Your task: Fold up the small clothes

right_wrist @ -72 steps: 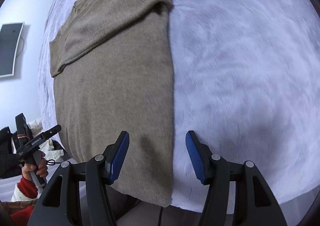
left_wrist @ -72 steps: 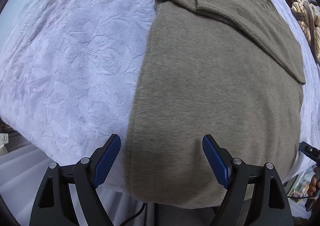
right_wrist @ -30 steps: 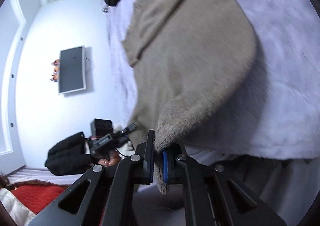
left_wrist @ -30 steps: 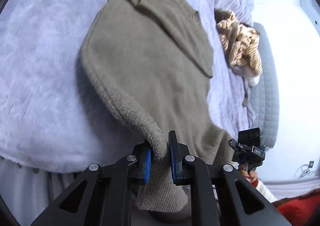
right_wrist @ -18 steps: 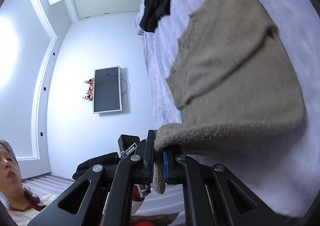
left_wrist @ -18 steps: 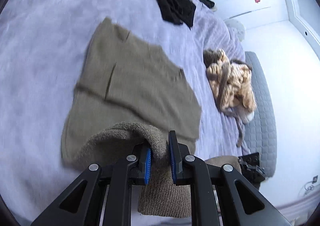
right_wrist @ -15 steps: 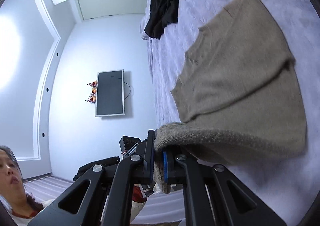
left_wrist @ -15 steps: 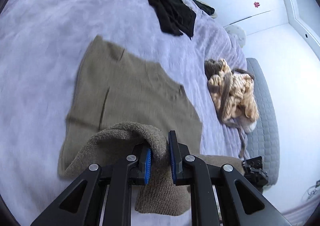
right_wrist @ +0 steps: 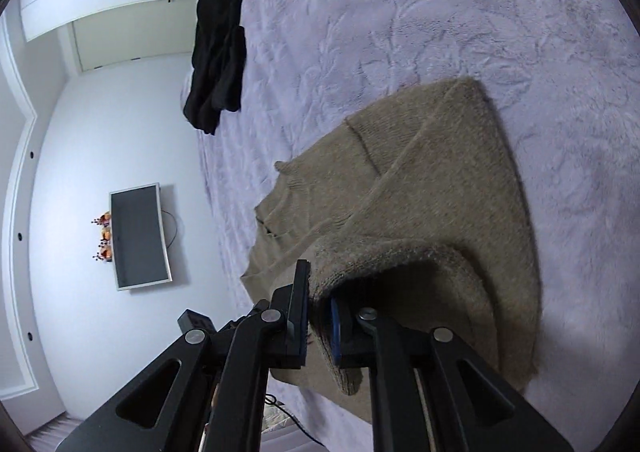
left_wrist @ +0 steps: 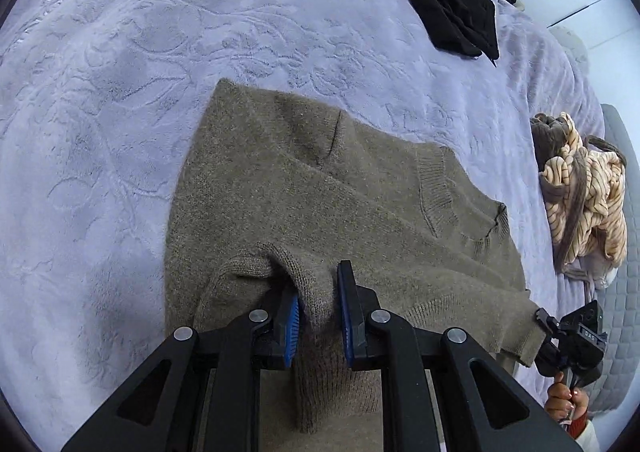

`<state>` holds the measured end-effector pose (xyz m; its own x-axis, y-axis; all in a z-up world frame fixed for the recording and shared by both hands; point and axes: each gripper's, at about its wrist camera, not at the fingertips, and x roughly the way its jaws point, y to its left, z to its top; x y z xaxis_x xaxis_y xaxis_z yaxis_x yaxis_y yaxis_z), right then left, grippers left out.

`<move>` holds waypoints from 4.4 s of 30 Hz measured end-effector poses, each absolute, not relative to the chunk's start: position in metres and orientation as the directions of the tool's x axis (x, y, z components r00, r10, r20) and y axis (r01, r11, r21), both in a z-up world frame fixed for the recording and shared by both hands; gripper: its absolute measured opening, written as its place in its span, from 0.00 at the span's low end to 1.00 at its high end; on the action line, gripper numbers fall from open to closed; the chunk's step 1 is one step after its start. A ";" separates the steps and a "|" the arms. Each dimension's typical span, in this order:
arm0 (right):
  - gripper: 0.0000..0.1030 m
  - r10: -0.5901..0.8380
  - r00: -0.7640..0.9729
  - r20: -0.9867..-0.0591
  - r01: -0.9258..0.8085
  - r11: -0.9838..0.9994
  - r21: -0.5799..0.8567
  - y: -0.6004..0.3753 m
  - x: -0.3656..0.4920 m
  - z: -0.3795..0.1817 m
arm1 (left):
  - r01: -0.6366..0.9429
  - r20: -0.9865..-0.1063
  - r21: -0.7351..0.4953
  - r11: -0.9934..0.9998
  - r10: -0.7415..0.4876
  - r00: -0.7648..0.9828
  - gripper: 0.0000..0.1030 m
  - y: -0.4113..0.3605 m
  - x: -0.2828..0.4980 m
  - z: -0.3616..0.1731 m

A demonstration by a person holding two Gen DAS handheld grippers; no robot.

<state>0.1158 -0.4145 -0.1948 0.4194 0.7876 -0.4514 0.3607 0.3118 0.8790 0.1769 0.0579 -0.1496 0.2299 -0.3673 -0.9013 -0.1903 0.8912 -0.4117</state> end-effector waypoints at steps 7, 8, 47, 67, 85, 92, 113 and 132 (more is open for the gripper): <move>0.66 0.790 0.307 -0.531 0.265 0.465 0.845 -0.411 0.104 -0.165 | -0.093 -0.885 -0.423 0.901 -0.389 0.255 0.75 0.059 0.146 -0.108; 0.66 0.796 0.294 -0.529 0.250 0.470 0.847 -0.408 0.101 -0.163 | -0.071 -0.878 -0.442 0.894 -0.415 0.238 0.75 0.056 0.141 -0.106; 0.69 0.748 0.333 -0.574 0.271 0.507 0.818 -0.429 0.106 -0.156 | -0.122 -0.955 -0.202 0.972 -0.168 0.244 0.61 0.029 0.161 -0.112; 0.69 0.636 0.322 -0.702 0.315 0.627 0.712 -0.347 -0.010 -0.131 | 0.113 -0.971 -0.051 0.992 -0.076 0.227 0.61 0.060 0.206 -0.124; 0.69 0.652 0.332 -0.682 0.499 0.493 0.713 -0.269 -0.031 -0.174 | 0.117 -0.892 -0.447 0.887 -0.451 0.016 0.61 0.089 0.077 -0.136; 0.42 0.585 0.490 -0.646 0.602 0.309 0.736 -0.314 -0.043 -0.193 | 0.073 -0.880 -0.474 0.877 -0.474 -0.025 0.07 0.087 0.091 -0.154; 0.08 0.503 0.204 -0.840 0.538 0.659 0.526 -0.313 -0.062 -0.181 | 0.052 -0.927 -0.370 0.928 -0.372 0.050 0.07 0.114 0.057 -0.145; 0.61 0.473 0.154 -0.867 -0.035 0.880 0.474 -0.123 0.107 -0.081 | -0.055 -0.966 -0.222 0.974 -0.212 0.146 0.82 0.140 0.035 -0.162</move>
<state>0.1071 -0.1235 -0.0815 0.1536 0.4735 -0.8673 -0.0346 0.8798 0.4741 0.0351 0.1404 -0.1624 0.1456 -0.2117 -0.9664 -0.0554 0.9736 -0.2216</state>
